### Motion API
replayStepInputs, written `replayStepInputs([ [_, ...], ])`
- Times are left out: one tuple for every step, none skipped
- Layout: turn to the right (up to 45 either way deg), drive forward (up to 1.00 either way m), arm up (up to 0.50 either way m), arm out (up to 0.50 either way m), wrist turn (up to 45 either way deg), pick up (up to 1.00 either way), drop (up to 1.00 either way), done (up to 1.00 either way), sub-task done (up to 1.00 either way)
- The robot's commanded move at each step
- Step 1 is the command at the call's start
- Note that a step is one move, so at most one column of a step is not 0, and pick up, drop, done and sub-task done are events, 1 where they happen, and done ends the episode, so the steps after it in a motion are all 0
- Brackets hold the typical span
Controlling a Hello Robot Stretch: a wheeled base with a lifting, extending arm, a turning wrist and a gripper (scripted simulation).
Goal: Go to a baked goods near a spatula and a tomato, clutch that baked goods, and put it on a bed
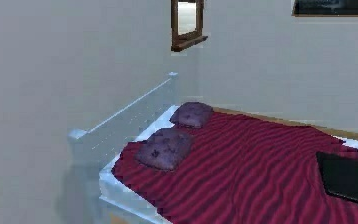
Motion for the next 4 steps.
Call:
replayStepInputs([
  [45.0, 0.00, 0.00, 0.00, 0.0, 0.00, 0.00, 0.00, 0.00],
  [9.0, 0.00, 0.00, 0.00, 0.0, 0.00, 0.00, 0.00, 0.00],
  [3.0, 0.00, 0.00, 0.00, 0.0, 0.00, 0.00, 0.00, 0.00],
  [-45.0, 0.00, 0.00, 0.00, 0.0, 0.00, 0.00, 0.00, 0.00],
])
